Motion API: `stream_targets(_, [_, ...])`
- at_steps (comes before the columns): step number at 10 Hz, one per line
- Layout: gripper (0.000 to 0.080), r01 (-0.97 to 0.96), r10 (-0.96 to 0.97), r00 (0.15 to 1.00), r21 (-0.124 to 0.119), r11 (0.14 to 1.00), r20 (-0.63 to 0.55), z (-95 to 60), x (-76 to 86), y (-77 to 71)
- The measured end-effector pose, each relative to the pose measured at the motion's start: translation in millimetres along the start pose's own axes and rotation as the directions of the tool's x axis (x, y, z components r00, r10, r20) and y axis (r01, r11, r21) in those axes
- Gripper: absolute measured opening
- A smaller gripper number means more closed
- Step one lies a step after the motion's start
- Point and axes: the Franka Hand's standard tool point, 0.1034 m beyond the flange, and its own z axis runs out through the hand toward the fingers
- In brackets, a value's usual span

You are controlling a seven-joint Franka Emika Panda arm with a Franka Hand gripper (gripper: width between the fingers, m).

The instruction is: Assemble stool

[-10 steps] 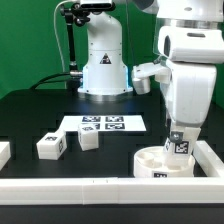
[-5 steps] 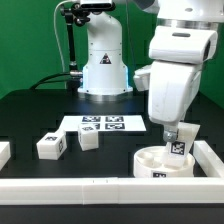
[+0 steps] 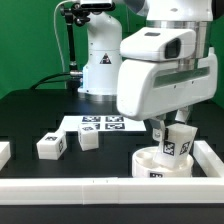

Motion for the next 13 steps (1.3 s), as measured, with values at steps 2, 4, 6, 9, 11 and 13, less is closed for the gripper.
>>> stream_targets(2, [0.0338, -0.177, 0.177, 0.984, 0.004, 0.984, -0.002, 0.2, 0.4, -0.6])
stream_targets(4, [0.0338, -0.344, 0.344, 0.939, 0.005, 0.939, -0.011, 0.7, 1.6, -1.3])
stream_targets(6, [0.0338, -0.506, 0.505, 0.861, 0.007, 0.863, -0.051, 0.8, 6.4, -1.5])
stream_targets(9, [0.0338, -0.645, 0.646, 0.762, 0.036, 0.763, -0.046, 0.8, 10.6, -6.9])
stream_targets(11, [0.0338, -0.719, 0.720, 0.693, 0.051, 0.694, -0.039, 0.9, 12.0, -9.6])
stream_targets(13, [0.0338, -0.808, 0.811, 0.585, 0.068, 0.585, -0.026, 0.9, 13.6, -12.5])
